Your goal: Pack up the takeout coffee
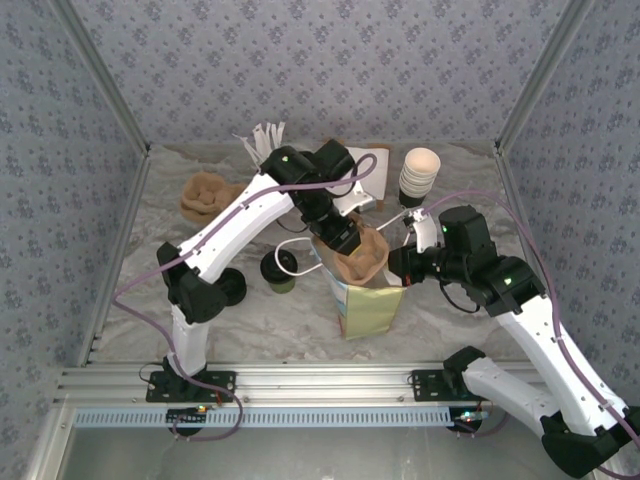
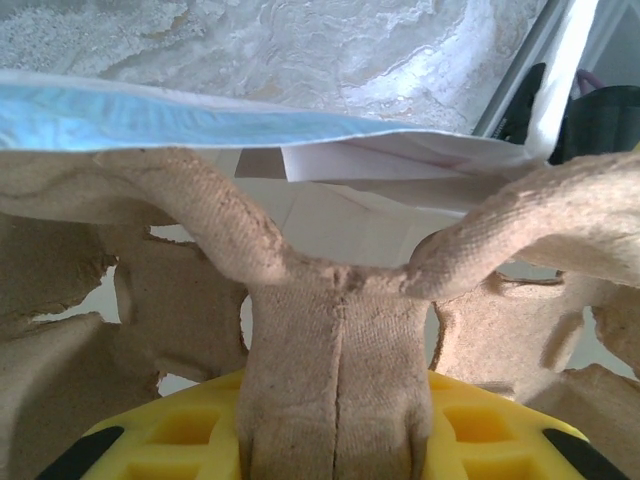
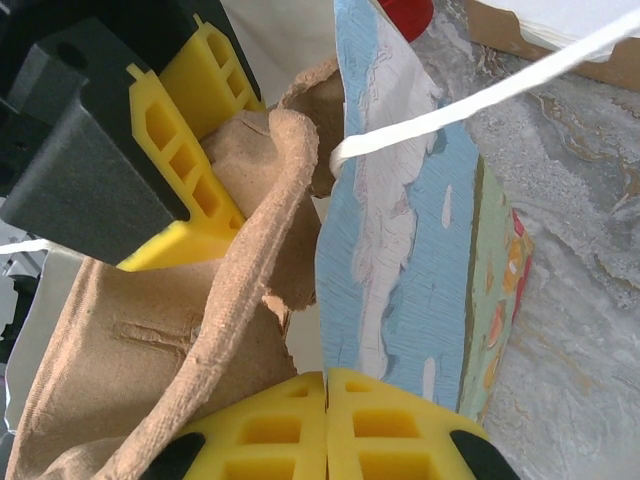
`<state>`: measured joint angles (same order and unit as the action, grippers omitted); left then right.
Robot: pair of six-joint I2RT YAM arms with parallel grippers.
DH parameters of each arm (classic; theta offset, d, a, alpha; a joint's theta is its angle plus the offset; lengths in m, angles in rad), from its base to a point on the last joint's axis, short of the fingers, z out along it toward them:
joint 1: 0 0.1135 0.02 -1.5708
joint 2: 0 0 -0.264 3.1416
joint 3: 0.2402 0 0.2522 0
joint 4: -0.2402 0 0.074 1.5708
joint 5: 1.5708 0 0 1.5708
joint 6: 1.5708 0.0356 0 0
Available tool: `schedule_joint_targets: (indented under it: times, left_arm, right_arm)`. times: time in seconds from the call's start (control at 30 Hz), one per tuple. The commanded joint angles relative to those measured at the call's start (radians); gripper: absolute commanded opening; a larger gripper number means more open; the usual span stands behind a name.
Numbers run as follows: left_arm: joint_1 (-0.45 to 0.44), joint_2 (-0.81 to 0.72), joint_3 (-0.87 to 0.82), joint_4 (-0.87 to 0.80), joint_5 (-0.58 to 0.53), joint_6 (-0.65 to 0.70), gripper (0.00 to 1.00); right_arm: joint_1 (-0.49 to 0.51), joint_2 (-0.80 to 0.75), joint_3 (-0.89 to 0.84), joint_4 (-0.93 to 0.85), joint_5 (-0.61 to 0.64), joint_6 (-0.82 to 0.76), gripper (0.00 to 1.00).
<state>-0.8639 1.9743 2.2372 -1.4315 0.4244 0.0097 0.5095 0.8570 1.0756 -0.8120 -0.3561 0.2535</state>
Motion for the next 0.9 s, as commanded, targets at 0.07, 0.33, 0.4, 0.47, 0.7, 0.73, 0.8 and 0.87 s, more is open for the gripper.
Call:
schedule_joint_targets:
  times: [0.07, 0.33, 0.4, 0.47, 0.7, 0.73, 0.8, 0.87]
  left_arm:
    - [-0.035, -0.038, -0.028, 0.032, -0.078, 0.037, 0.17]
    - [-0.054, -0.063, -0.05, 0.034, -0.124, 0.087, 0.16]
    - [-0.049, -0.072, -0.057, 0.046, -0.121, 0.087, 0.16]
    - [-0.049, -0.078, -0.054, 0.041, -0.12, 0.091, 0.16]
    - [-0.048, -0.094, -0.074, 0.046, -0.124, 0.104, 0.16]
    - [-0.049, -0.092, -0.074, 0.044, -0.124, 0.106, 0.16]
    - [-0.05, -0.089, -0.076, 0.043, -0.118, 0.11, 0.16]
    - [-0.05, -0.088, -0.08, 0.048, -0.121, 0.113, 0.16]
  right_arm:
    - [0.011, -0.008, 0.026, 0.015, -0.024, 0.014, 0.04]
    - [0.006, -0.017, 0.052, -0.007, 0.052, 0.075, 0.04]
    - [0.006, -0.031, 0.051, -0.007, 0.084, 0.09, 0.04]
    - [0.006, -0.045, 0.046, -0.013, 0.108, 0.09, 0.05]
    - [-0.011, -0.077, 0.062, -0.074, 0.139, 0.139, 0.4]
    - [-0.019, -0.082, 0.075, -0.085, 0.138, 0.144, 0.42]
    - [-0.031, -0.081, 0.108, -0.109, 0.114, 0.15, 0.44]
    - [-0.039, -0.079, 0.151, -0.122, 0.107, 0.164, 0.44]
